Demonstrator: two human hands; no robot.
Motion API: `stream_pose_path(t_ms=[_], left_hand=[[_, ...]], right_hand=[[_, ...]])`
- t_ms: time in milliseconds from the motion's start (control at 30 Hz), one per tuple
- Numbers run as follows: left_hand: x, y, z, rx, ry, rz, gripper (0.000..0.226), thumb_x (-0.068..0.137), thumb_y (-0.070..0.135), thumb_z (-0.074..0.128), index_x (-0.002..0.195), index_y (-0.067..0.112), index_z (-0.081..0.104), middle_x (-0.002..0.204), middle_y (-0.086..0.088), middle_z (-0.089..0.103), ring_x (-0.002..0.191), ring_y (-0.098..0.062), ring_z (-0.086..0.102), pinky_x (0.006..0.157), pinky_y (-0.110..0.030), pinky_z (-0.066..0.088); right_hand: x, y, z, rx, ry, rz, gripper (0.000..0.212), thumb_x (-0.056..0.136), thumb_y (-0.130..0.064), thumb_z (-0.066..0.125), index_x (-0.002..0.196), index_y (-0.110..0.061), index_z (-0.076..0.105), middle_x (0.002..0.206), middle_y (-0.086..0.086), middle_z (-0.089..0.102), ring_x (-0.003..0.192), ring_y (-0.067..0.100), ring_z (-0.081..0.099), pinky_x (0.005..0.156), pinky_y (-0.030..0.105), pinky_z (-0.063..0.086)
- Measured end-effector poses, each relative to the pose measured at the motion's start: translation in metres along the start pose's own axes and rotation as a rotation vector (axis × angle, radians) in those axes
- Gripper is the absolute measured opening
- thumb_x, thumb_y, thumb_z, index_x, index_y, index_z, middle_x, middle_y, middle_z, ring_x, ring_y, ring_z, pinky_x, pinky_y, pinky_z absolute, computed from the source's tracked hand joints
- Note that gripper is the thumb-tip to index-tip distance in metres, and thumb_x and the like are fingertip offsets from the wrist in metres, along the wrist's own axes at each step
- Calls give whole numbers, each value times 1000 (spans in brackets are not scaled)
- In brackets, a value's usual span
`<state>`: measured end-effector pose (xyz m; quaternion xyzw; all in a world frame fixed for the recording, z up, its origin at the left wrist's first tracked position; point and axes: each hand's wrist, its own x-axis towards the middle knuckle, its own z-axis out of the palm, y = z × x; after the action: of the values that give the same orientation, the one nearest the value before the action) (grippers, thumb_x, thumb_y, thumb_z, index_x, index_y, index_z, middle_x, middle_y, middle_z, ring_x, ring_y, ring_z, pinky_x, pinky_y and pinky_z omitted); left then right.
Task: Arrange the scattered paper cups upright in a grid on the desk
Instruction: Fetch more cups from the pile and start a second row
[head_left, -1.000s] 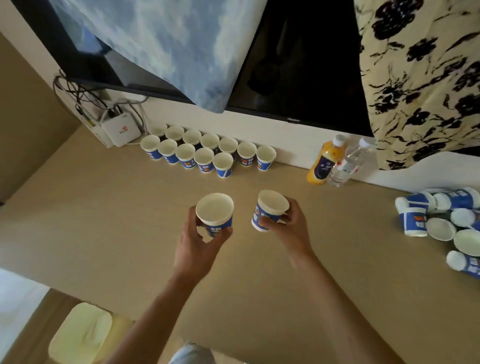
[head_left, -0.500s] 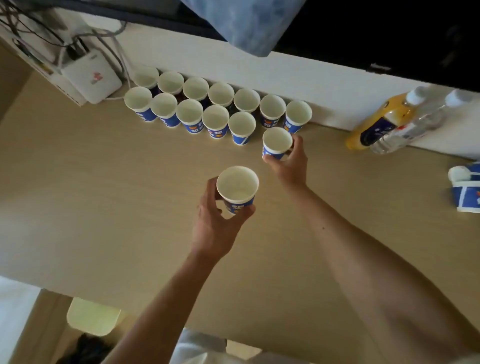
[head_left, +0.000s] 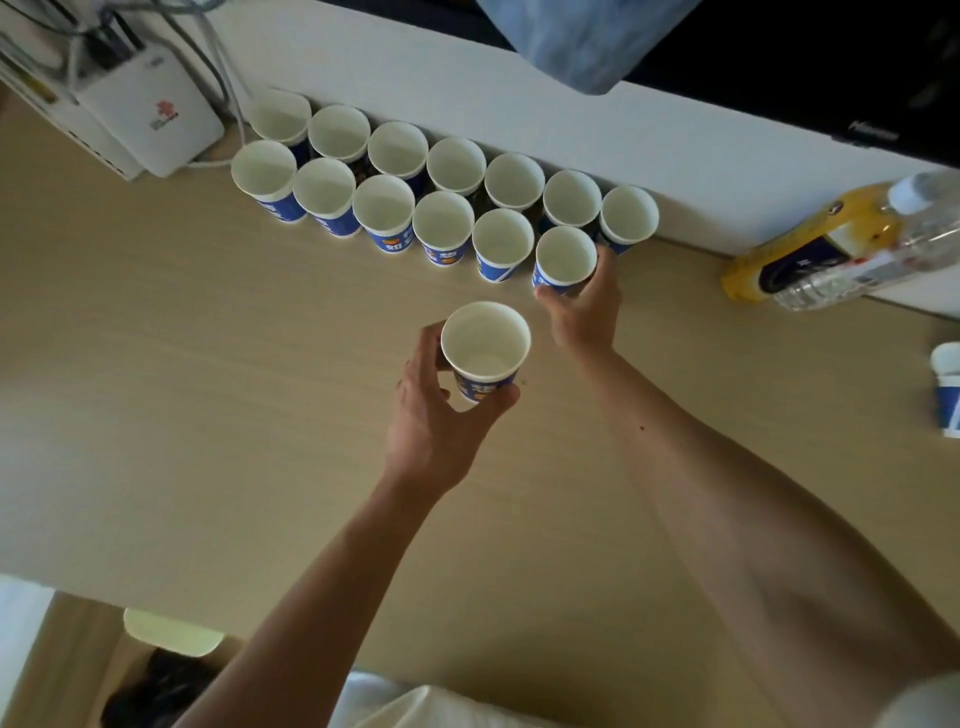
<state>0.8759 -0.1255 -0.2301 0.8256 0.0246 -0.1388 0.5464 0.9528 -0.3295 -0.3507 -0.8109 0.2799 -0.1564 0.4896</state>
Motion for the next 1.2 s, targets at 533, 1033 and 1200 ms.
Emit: stream_pose_path(t_ms=[533,1033,1200], left_hand=[[9,-1,24,35,-57,43,64,71,25,89,126,24,56,115,10,65,100,-1,59,73,-11,43],[-5,9,56,215,-218,167,84,67,30,91,139,23,48,123,6,57,107,-12,55,85,-19,42],[-7,1,44,205,-195,95,75,72,31,88,136,27,49,122,9,57,108,-10,55,87,-22,42]], right_hand=[[-76,-14,-80,456,-190,337,63,69,-22,78,128,-15,57,117,9,70,105,16,66,91,31,52],[-82,-38,-125,386,-290,200,68,66,-9,86,127,-12,59,116,3,69,106,15,67,86,31,57],[-49,-22,-111,317,-85,230,67,67,-4,89,124,-12,55,118,1,65,101,6,66,78,19,53]])
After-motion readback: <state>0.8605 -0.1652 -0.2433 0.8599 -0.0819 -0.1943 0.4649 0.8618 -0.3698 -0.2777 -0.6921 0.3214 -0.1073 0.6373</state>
